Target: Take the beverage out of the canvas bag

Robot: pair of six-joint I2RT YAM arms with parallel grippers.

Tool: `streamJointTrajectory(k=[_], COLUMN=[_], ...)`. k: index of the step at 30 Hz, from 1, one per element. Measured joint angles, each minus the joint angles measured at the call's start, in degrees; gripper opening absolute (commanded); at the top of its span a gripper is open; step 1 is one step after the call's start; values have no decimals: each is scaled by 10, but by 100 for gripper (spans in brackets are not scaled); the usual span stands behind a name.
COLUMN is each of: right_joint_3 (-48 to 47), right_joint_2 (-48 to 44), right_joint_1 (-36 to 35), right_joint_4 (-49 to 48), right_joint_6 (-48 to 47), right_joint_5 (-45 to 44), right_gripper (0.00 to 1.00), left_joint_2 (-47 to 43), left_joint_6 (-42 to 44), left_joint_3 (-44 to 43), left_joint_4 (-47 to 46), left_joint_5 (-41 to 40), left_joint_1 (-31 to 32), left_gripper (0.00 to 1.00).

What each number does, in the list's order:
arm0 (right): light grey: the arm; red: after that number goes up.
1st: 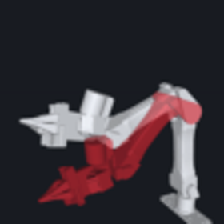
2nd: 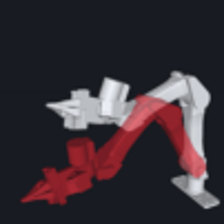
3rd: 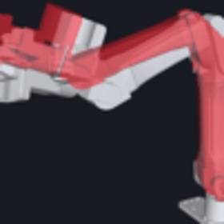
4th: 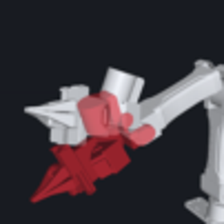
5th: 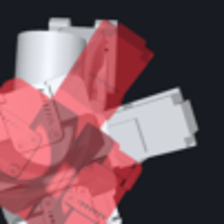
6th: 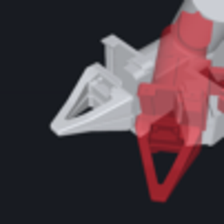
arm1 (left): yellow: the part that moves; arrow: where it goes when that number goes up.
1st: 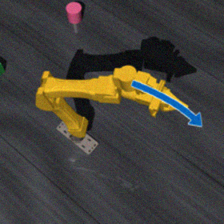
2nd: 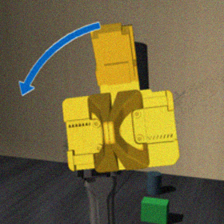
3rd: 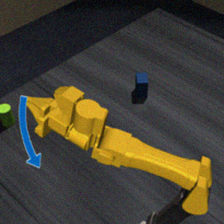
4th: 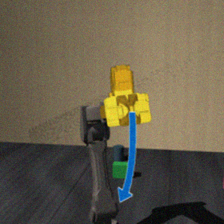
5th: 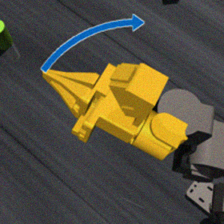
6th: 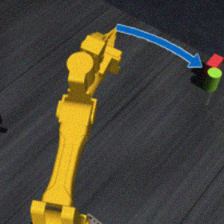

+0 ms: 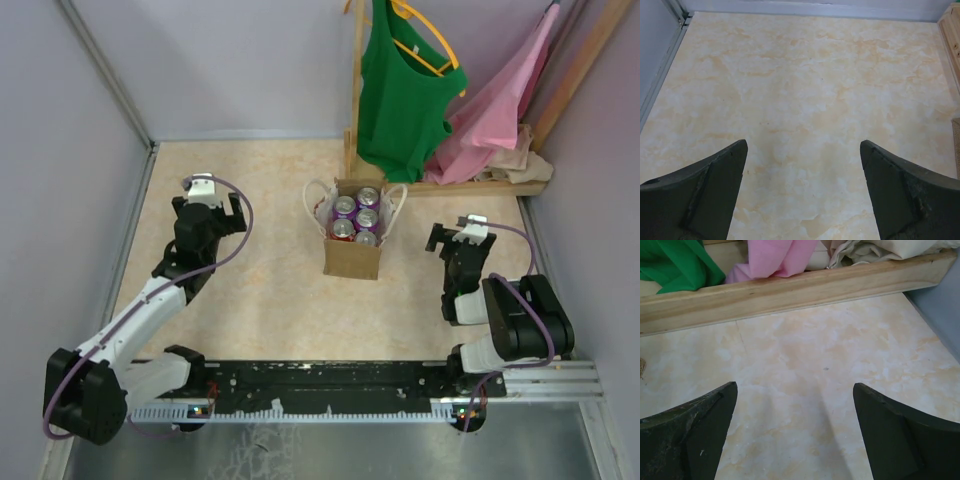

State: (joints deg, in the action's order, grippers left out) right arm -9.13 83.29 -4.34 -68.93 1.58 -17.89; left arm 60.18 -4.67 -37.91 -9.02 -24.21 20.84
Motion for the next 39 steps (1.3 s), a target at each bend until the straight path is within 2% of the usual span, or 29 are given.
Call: streamJointTrajectory(k=[14,18,21,24,31,34,39], right_joint_3=[0,0,0,0,0,0,0], right_joint_2=[0,0,0,0,0,0,0], right_joint_1=[0,0,0,0,0,0,0], right_joint_4=[0,0,0,0,0,0,0], right_joint_6=[0,0,0,0,0,0,0], right_joint_5=[0,0,0,0,0,0,0], right_gripper=[99,99,99,99,99,99,99], left_joint_2=[-4,-5,2,40,151,176,202], left_joint_6=[0,7,12,11,15,29,55], left_joint_3=[5,5,-9,-67,-267,-305,-321], left_joint_4=[-1,-10,-12,-7,49,64,75], left_joint_5=[12,64,141,215,337,354,374], left_joint_1=[0,0,0,7,59,99,171], left_gripper=[100,100,100,100,100,100,100])
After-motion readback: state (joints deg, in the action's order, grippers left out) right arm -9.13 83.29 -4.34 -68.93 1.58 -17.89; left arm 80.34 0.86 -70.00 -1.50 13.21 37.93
